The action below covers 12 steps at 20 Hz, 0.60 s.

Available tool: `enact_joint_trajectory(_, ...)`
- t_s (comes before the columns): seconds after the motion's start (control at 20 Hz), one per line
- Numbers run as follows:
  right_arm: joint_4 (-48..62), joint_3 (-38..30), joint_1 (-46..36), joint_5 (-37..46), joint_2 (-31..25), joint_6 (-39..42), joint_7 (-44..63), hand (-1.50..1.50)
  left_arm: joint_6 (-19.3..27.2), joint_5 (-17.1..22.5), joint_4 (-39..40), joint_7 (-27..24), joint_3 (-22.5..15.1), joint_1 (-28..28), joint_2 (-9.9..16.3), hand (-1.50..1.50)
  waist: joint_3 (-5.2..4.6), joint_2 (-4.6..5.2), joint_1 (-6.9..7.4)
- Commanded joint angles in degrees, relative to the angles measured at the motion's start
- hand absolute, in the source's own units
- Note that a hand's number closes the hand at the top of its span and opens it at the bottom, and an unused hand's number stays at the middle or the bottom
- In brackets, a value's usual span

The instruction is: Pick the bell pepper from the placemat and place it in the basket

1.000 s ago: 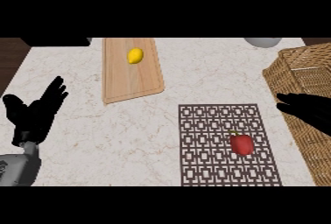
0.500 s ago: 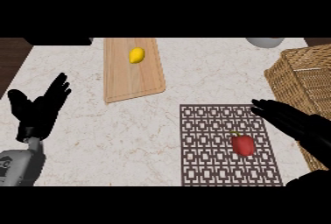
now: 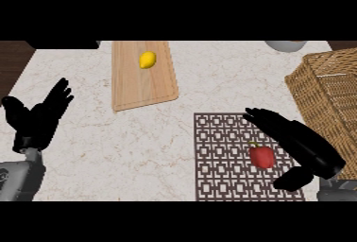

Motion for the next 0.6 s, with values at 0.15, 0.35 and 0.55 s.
enact_joint_trajectory(0.15,10.63,2.93,-0.43,8.81,1.22,-5.12,-3.90,-1.50,-0.12,-2.58,0.09,-2.48,-0.56,2.06,-3.07,0.00,-0.02,-0.05,-0.15)
enact_joint_trajectory(0.35,12.90,-2.12,-2.87,7.55,-1.62,-1.92,-7.83,-1.50,-0.38,-2.60,-0.67,1.46,1.70,-0.99,-2.67,0.00,-0.02,-0.05,-0.28)
enact_joint_trajectory(0.55,12.46,-3.54,-1.20,8.15,-0.96,-1.95,-10.43,-1.50,-2.20,-3.07,-5.18,2.74,2.53,2.17,-2.76,0.00,-0.02,-0.10,-0.24)
